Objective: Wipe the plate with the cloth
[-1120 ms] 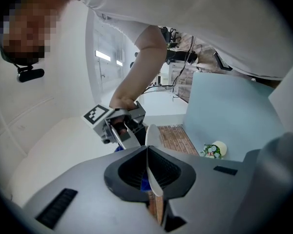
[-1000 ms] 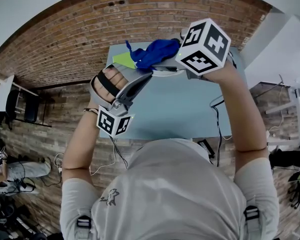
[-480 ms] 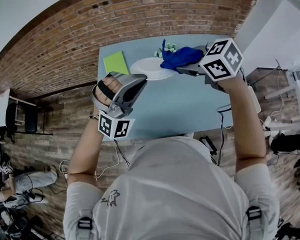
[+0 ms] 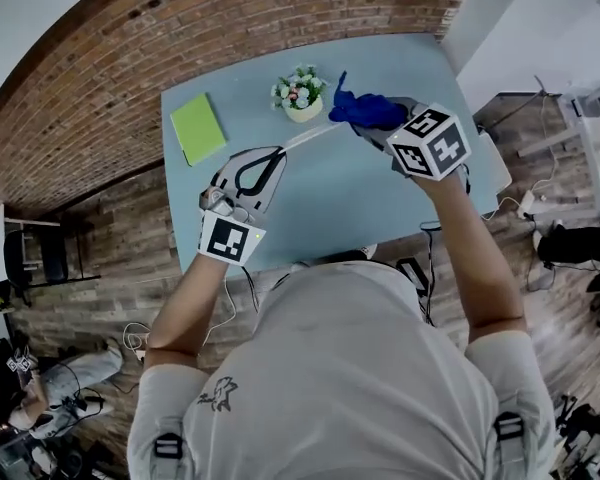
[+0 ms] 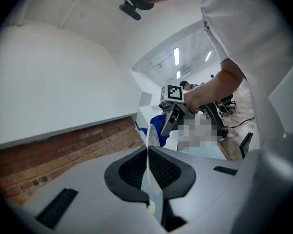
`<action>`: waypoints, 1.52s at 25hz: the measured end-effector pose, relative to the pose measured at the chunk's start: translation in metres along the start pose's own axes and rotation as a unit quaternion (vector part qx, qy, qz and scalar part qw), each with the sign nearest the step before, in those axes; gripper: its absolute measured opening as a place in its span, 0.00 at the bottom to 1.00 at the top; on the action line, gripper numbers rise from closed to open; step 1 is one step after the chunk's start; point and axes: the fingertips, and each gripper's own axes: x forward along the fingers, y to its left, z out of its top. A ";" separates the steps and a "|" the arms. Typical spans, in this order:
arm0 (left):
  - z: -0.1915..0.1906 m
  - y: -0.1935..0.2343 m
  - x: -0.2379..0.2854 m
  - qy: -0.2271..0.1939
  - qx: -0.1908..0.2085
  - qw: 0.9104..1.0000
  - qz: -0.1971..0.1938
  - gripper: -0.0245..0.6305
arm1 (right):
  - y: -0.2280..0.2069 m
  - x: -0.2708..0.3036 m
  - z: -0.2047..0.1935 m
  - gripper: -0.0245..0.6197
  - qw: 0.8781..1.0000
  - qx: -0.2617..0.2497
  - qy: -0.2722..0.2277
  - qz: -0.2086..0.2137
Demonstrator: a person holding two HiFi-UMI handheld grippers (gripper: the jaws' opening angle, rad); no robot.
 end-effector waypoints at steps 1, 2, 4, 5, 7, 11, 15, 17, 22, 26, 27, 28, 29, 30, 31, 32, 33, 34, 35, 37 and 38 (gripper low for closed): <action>-0.004 -0.003 0.006 0.003 -0.012 1.000 -0.004 0.06 | -0.005 0.000 -0.007 0.28 1.000 0.007 -0.006 -0.008; -0.007 -0.007 0.012 0.003 -0.025 1.000 -0.005 0.06 | -0.010 0.001 -0.016 0.28 1.000 0.015 -0.010 -0.015; -0.014 -0.012 0.023 -0.004 -0.074 0.997 -0.005 0.06 | -0.018 0.004 -0.037 0.28 0.999 0.035 -0.012 -0.023; -0.019 -0.015 0.028 -0.008 -0.112 0.994 -0.002 0.06 | -0.021 0.006 -0.049 0.28 0.999 0.048 -0.010 -0.025; -0.034 -0.019 0.038 -0.006 -0.200 0.980 0.002 0.06 | -0.030 0.008 -0.071 0.28 0.997 0.075 -0.004 -0.025; -0.067 -0.042 0.057 0.017 -0.336 0.942 0.007 0.06 | -0.045 0.011 -0.108 0.28 0.992 0.124 0.007 -0.022; -0.101 -0.060 0.074 0.035 -0.442 0.896 0.023 0.06 | -0.057 0.012 -0.142 0.28 0.989 0.147 0.023 -0.018; -0.118 -0.069 0.083 0.043 -0.488 0.871 0.030 0.06 | -0.062 0.014 -0.157 0.28 0.987 0.154 0.034 -0.014; -0.168 -0.102 0.101 0.065 -0.603 0.793 0.050 0.06 | -0.067 0.030 -0.190 0.28 0.984 0.172 0.054 0.003; -0.205 -0.135 0.105 0.081 -0.673 0.731 0.075 0.06 | -0.067 0.043 -0.212 0.28 0.984 0.174 0.047 0.006; -0.214 -0.142 0.107 0.085 -0.687 0.717 0.081 0.06 | -0.066 0.047 -0.217 0.28 0.984 0.174 0.048 0.010; -0.221 -0.148 0.108 0.088 -0.698 0.705 0.087 0.06 | -0.065 0.051 -0.223 0.28 0.983 0.174 0.051 0.016; -0.229 -0.155 0.110 0.092 -0.708 0.694 0.092 0.06 | -0.062 0.056 -0.229 0.28 0.983 0.175 0.055 0.022; -0.236 -0.162 0.112 0.097 -0.716 0.684 0.096 0.06 | -0.059 0.061 -0.236 0.28 0.982 0.175 0.061 0.030; -0.242 -0.170 0.113 0.103 -0.723 0.676 0.097 0.06 | -0.054 0.066 -0.244 0.28 0.981 0.176 0.067 0.039; -0.248 -0.179 0.115 0.110 -0.727 0.670 0.097 0.06 | -0.048 0.071 -0.251 0.28 0.980 0.177 0.074 0.049; -0.254 -0.188 0.116 0.116 -0.732 0.665 0.096 0.06 | -0.042 0.077 -0.259 0.28 0.979 0.177 0.081 0.061; -0.260 -0.196 0.117 0.121 -0.736 0.659 0.096 0.06 | -0.035 0.083 -0.266 0.28 0.978 0.177 0.088 0.072; -0.266 -0.202 0.119 0.124 -0.740 0.654 0.096 0.06 | -0.031 0.089 -0.272 0.28 0.976 0.176 0.094 0.082; -0.279 -0.213 0.125 0.129 -0.748 0.643 0.101 0.06 | -0.026 0.100 -0.284 0.28 0.974 0.176 0.103 0.096; -0.284 -0.218 0.128 0.132 -0.750 0.640 0.103 0.06 | -0.026 0.104 -0.290 0.28 0.973 0.176 0.107 0.101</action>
